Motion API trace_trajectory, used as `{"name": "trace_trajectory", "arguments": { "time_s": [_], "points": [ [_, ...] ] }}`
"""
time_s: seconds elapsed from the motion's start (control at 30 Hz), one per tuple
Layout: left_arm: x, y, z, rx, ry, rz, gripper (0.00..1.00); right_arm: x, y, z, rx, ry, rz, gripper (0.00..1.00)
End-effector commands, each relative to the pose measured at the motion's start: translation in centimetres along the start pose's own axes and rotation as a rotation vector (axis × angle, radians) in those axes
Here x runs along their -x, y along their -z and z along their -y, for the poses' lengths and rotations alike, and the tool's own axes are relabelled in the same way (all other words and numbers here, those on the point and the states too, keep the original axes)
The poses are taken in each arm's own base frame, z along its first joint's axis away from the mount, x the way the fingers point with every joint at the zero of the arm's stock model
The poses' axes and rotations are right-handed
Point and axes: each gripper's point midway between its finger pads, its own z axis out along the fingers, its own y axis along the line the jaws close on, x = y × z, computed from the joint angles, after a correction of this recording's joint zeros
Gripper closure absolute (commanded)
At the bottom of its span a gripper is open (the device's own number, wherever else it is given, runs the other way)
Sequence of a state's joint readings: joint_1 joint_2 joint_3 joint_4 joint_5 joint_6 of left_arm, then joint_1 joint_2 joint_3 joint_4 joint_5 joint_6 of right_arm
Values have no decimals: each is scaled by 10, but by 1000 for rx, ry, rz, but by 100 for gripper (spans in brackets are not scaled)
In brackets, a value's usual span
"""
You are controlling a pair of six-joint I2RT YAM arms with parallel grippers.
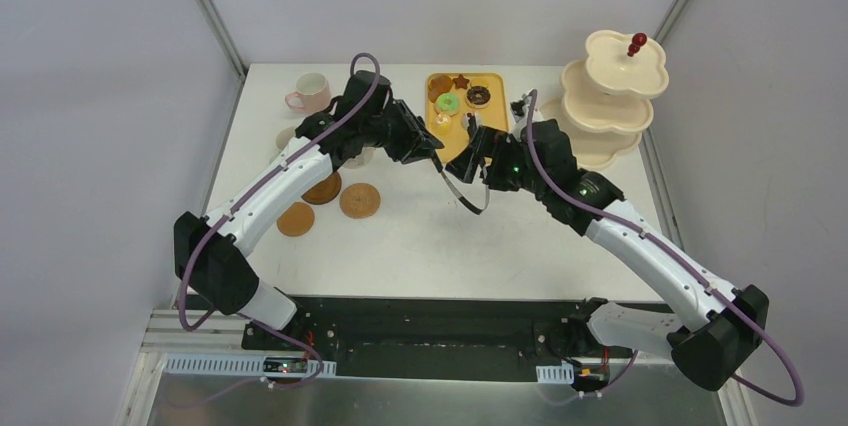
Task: Serve the afternoon tea
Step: Adjust the clamp.
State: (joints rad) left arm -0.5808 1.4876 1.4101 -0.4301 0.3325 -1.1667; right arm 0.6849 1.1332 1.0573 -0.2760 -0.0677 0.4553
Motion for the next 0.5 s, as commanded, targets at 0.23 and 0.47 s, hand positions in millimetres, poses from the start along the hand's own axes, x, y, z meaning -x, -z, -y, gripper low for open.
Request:
{"name": "trace_trajectory", "arguments": {
  "time_s": [0.23,0.47],
  "points": [
    [4,-1,11,5,52,-2,100,0,7,-47,141,133,-11,0],
    [5,-3,10,19,53,-4,100,2,5,-54,135,92,-11,0]
  ]
}}
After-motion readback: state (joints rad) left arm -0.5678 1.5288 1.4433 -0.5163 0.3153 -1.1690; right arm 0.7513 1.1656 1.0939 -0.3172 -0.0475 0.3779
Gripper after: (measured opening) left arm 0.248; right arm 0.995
